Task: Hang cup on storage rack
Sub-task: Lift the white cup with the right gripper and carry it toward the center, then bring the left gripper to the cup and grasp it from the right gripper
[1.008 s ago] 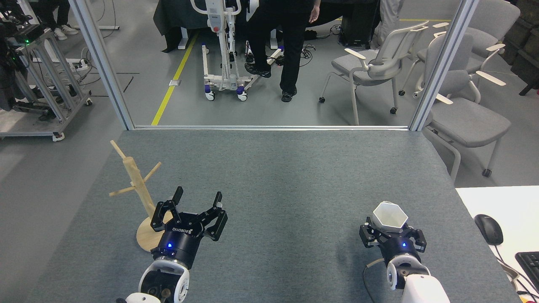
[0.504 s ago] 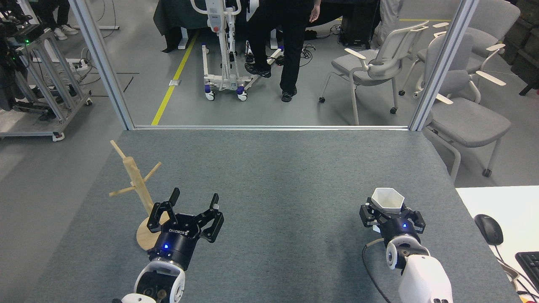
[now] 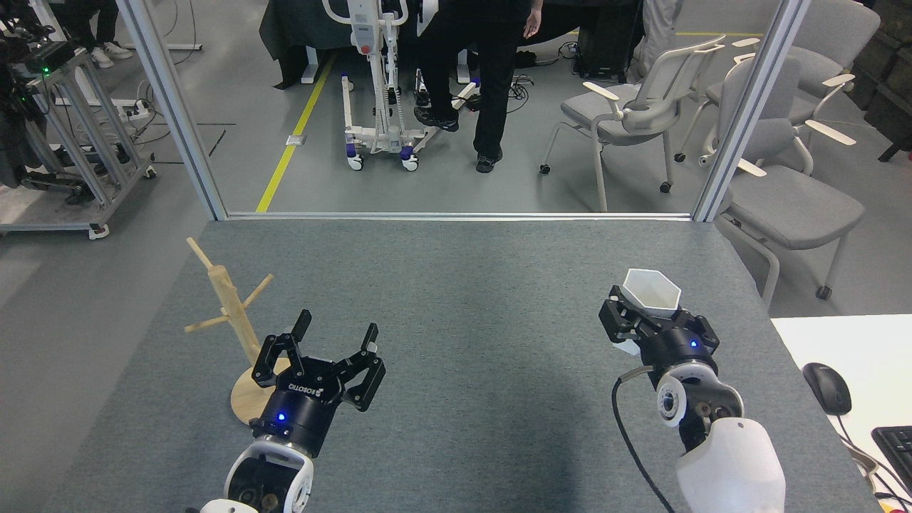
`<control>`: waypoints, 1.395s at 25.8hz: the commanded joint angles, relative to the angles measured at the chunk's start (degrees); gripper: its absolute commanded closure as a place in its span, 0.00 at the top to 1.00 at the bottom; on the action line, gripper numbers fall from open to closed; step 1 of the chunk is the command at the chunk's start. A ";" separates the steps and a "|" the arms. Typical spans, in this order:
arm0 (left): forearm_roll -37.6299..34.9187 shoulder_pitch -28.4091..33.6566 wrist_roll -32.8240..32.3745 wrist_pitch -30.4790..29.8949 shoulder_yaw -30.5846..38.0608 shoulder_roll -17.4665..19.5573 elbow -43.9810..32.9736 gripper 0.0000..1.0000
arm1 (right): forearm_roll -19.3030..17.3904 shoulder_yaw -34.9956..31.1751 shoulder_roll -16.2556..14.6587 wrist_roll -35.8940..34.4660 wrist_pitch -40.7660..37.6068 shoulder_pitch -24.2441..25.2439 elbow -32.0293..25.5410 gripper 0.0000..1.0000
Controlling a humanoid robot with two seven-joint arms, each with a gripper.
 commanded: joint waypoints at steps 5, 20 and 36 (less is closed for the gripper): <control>-0.08 4.95 0.05 -4.65 -1.61 0.53 -3.92 1.00 | 9.02 11.38 4.20 15.65 15.43 -3.69 -11.12 0.25; -0.17 2.49 -2.93 -0.69 -12.77 -5.71 1.01 0.91 | 29.50 27.29 14.57 22.50 36.97 -6.95 -12.44 0.24; 0.10 -6.65 -10.32 1.50 -14.26 -11.42 4.43 0.89 | 30.46 30.11 17.03 22.68 39.95 -6.59 -11.56 0.15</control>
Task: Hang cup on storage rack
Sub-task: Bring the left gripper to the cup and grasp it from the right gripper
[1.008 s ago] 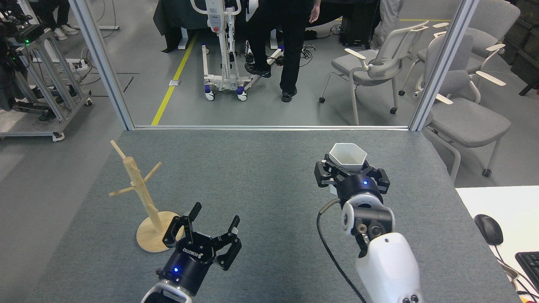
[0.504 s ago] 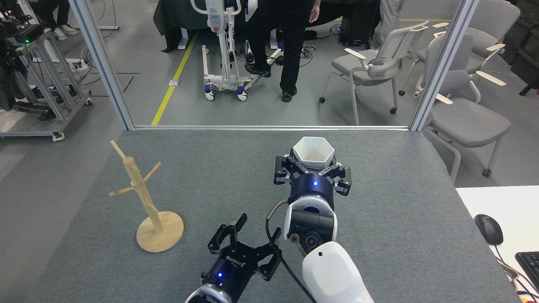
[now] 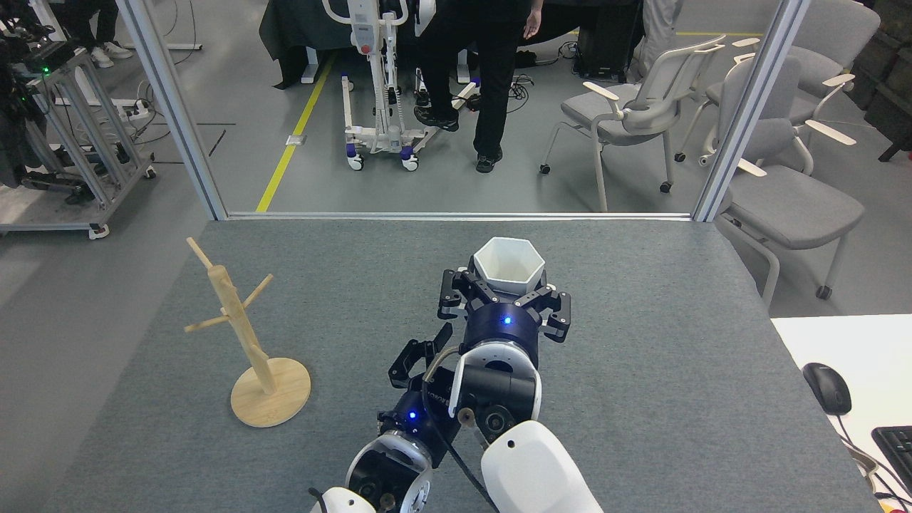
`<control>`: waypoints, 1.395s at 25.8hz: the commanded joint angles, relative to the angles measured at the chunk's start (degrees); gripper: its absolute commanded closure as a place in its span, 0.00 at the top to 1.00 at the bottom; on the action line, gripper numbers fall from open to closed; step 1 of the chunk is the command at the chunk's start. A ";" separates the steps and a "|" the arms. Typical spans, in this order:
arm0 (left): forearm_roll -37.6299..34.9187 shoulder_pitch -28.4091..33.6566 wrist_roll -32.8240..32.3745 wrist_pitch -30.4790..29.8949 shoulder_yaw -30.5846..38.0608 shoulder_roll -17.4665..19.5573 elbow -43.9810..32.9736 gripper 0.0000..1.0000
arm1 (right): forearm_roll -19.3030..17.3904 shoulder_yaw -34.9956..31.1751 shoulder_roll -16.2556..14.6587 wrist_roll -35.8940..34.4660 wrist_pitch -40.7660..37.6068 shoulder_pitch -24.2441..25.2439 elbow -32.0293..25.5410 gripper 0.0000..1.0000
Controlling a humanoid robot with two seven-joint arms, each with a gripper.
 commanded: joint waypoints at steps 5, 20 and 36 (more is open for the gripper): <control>0.07 -2.80 -0.10 0.00 0.17 -0.58 1.50 0.89 | 0.02 2.04 0.46 4.42 2.04 -0.21 0.06 0.00; 0.07 -7.99 -0.54 0.18 0.61 -1.46 10.29 0.90 | -0.33 4.50 0.46 4.86 3.00 -0.30 0.76 0.00; -0.02 -9.13 0.34 3.69 0.61 -1.81 11.61 0.59 | -0.68 4.50 0.11 4.77 3.09 -0.04 1.99 0.04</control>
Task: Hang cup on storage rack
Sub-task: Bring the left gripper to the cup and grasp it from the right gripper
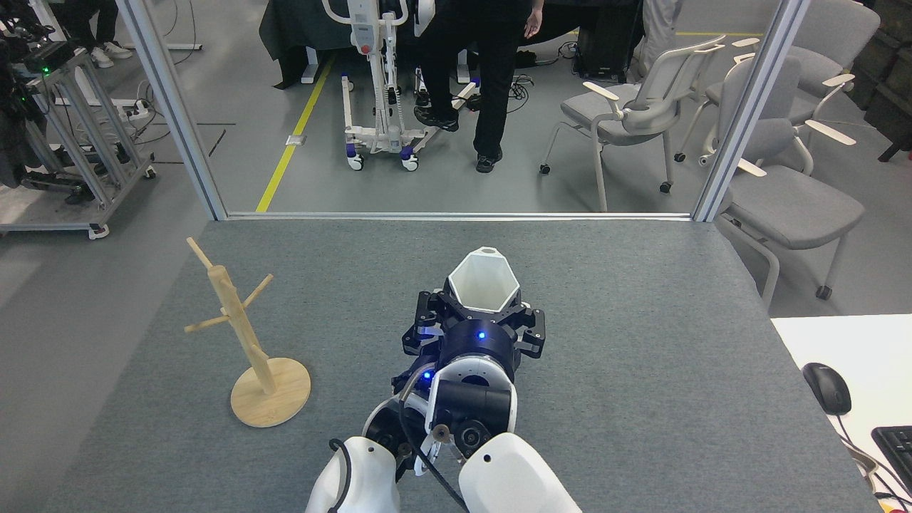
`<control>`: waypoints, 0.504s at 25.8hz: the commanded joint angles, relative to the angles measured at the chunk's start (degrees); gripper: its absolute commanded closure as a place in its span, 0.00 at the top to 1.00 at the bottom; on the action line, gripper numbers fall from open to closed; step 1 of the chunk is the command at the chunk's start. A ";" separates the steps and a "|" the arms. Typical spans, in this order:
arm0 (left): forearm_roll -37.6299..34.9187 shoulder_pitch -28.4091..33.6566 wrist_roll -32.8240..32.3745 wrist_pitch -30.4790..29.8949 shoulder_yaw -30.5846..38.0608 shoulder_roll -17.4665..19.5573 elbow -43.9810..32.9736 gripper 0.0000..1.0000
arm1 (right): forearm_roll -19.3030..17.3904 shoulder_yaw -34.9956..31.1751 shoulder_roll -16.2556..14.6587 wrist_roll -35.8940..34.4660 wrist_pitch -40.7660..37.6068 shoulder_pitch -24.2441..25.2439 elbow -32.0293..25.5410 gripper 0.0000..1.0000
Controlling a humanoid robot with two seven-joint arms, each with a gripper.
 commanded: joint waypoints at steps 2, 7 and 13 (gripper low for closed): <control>-0.05 -0.07 1.09 3.20 -0.09 0.29 -0.41 0.43 | -0.01 -0.10 -0.25 0.70 0.14 0.09 0.24 0.10; -0.05 0.02 0.65 1.97 -0.09 0.56 -0.59 0.21 | 0.08 -0.10 -0.43 0.35 0.14 -0.08 1.47 0.75; -0.05 0.37 1.09 -2.42 -0.09 0.82 -0.94 0.00 | 0.26 -0.02 -0.34 0.17 0.05 0.00 1.29 0.99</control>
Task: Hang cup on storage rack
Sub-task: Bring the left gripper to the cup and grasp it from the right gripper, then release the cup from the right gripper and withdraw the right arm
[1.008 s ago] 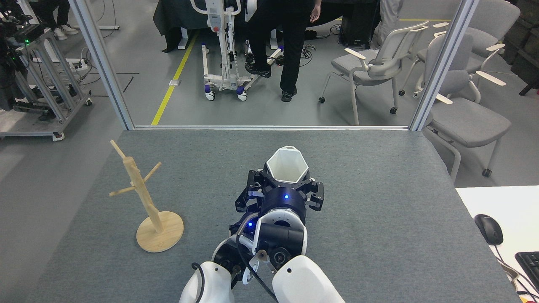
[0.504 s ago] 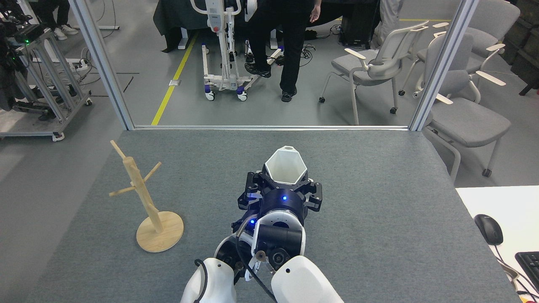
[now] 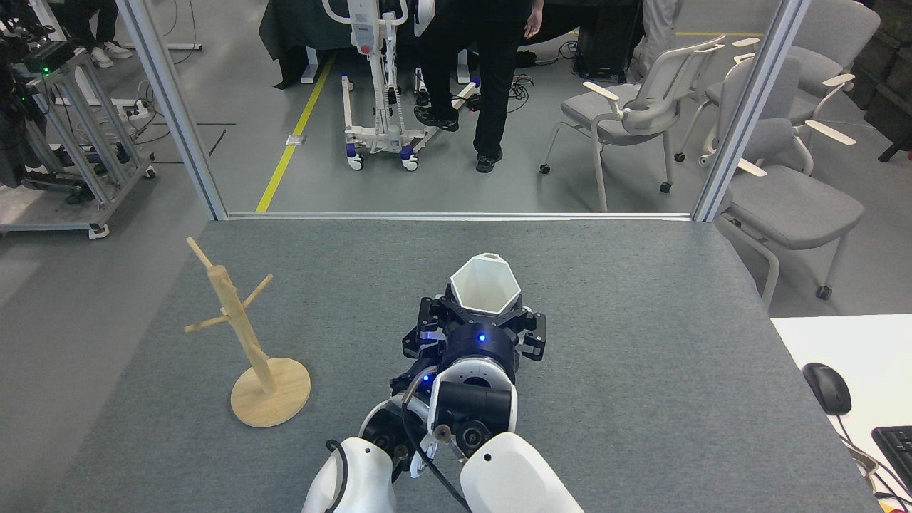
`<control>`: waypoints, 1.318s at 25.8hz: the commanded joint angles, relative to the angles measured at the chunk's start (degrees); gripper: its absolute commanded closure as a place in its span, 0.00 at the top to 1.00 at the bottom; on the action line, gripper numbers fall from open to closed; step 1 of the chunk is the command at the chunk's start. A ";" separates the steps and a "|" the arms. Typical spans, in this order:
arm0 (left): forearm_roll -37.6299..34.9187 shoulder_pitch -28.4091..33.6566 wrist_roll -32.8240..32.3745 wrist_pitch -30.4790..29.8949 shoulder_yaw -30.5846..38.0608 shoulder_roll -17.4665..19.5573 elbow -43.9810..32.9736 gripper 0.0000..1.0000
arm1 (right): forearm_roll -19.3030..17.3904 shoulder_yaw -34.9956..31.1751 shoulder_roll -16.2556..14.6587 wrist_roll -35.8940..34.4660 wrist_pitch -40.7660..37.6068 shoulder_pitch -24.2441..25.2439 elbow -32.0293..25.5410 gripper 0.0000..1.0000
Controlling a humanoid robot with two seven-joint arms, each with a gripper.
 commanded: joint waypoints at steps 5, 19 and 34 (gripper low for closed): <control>0.00 0.03 3.04 -1.16 -0.03 0.03 -0.65 0.00 | 0.38 3.79 -0.68 -0.50 -0.38 3.60 -7.59 0.99; 0.00 0.38 3.13 -1.25 -0.12 0.03 -0.83 0.00 | 0.82 4.67 0.55 -23.00 -3.02 1.32 -12.78 0.99; -2.46 1.34 3.75 -1.51 -0.29 0.74 -2.41 0.00 | -4.98 -16.07 -11.31 -29.85 -6.53 -1.32 -6.36 0.99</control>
